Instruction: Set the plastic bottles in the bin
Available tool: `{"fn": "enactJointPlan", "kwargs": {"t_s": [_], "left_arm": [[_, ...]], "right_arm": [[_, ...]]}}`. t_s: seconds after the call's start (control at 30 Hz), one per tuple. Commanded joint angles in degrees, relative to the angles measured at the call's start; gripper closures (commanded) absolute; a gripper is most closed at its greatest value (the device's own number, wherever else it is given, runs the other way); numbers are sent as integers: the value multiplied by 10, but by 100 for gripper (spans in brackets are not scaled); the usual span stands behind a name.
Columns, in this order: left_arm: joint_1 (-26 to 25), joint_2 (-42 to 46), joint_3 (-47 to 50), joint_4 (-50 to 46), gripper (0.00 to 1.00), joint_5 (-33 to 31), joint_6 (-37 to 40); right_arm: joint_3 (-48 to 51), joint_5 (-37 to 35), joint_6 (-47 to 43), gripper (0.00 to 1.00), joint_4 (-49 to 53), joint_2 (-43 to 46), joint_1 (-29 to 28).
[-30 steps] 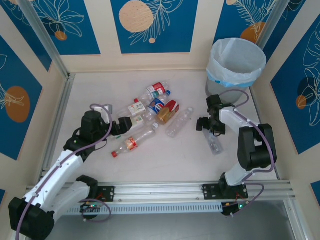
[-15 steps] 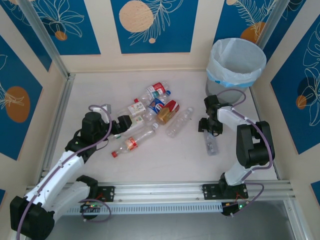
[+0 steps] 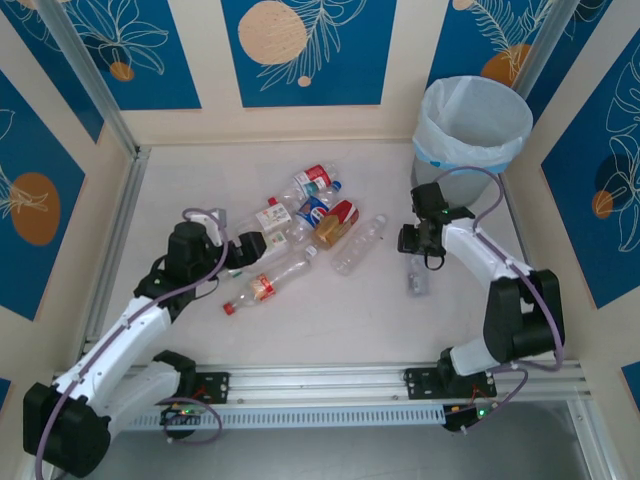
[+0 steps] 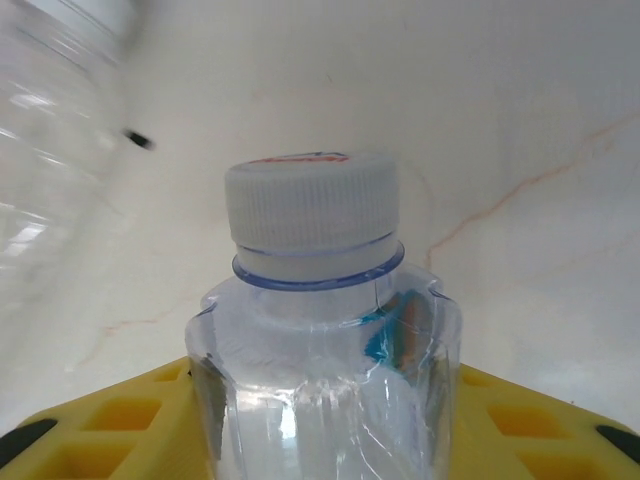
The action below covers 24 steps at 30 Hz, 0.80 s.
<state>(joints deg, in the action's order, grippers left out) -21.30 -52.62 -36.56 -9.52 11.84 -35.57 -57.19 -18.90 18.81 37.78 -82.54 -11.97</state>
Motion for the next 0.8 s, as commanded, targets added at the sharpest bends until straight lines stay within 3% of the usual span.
{"fn": "enactJointPlan", "kwargs": {"t_s": [0.0,0.17,0.33,0.5,0.63,0.77], "left_arm": [[-5,-29,-43,-4,1,82,38],[-38,-66,-97,-27,1,156,114],[-73,-70,-128,-41,1,187,169],[-100,-81,-133,-3,1,216,178],[-108,-79,-98,126,1,253,140],[-111,-98,-112,128,1,231,149]], "right_arm": [[7,21,2,51,-21,72,-17],[-8,114,-5,52,-72,178,-21],[-37,174,-9,52,-124,235,-20],[-96,174,7,53,-135,232,-5],[-133,210,45,53,-156,217,55],[-173,257,51,53,-162,179,114]]}}
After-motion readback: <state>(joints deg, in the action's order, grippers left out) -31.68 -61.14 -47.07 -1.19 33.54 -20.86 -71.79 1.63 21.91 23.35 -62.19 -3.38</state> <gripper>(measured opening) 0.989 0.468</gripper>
